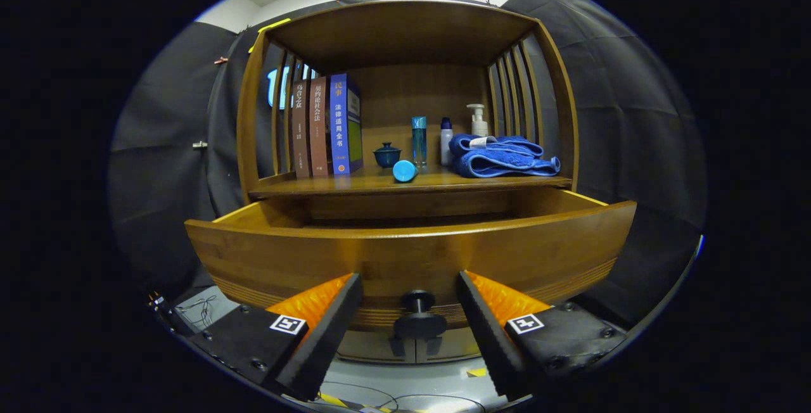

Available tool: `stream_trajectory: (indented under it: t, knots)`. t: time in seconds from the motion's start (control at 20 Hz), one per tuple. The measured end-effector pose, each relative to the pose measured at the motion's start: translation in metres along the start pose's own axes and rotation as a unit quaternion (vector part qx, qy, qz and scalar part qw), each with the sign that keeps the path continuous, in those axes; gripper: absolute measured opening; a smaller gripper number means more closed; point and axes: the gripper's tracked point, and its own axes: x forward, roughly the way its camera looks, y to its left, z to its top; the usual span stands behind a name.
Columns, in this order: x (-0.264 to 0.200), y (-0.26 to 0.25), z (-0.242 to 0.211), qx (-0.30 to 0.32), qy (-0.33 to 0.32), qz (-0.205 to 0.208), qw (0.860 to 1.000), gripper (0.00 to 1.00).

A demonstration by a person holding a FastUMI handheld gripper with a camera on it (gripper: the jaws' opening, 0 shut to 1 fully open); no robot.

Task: Pull open the drawer, take out the items inside it, and place them on the countertop above the cabinet.

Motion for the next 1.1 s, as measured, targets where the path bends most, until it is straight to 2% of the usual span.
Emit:
stream_trajectory:
  t: [0.7, 1.1]
  knots:
    - [0.106, 0.001, 0.02, -0.004, -0.005, 0.003, 1.0, 1.0]
    - [0.101, -0.006, 0.039, -0.019, -0.023, -0.002, 1.0, 1.0]
